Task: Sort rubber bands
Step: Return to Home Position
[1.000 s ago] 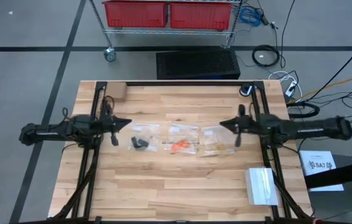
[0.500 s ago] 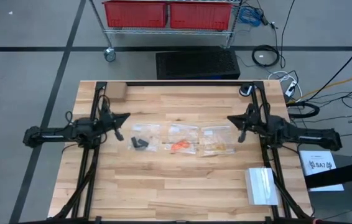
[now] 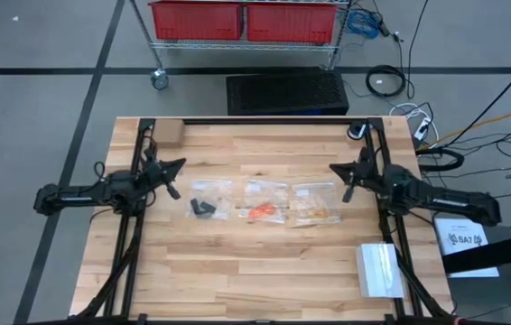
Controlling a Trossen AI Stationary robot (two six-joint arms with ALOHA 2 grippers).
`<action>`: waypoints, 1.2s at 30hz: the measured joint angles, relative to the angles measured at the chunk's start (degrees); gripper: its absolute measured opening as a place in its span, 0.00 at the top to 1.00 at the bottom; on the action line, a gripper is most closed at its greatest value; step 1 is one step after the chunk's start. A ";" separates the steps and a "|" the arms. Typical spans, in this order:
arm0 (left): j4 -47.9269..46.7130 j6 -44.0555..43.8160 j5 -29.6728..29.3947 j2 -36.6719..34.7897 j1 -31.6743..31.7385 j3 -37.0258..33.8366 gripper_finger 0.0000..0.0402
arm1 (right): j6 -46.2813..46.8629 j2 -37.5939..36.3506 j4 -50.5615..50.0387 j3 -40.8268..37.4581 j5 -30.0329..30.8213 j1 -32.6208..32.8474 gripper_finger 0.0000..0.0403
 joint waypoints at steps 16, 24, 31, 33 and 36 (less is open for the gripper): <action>0.07 -0.02 -1.10 1.28 -0.04 -0.02 0.98 | 1.08 4.72 0.15 0.00 -0.37 -1.59 1.00; 0.11 -0.01 -1.08 1.28 -0.05 -0.02 0.98 | 1.11 3.45 0.14 0.00 -0.28 -0.47 1.00; 0.13 -0.02 -1.07 1.28 -0.04 -0.02 0.98 | 1.11 -5.94 0.48 0.04 -0.37 -0.30 1.00; 0.13 -0.01 -1.08 1.28 -0.04 -0.02 0.98 | 1.11 -7.65 0.43 0.04 -0.32 -0.32 1.00; 0.11 0.00 -1.06 1.30 -0.05 -0.02 0.98 | 1.11 -7.63 1.15 0.04 -0.35 -0.32 1.00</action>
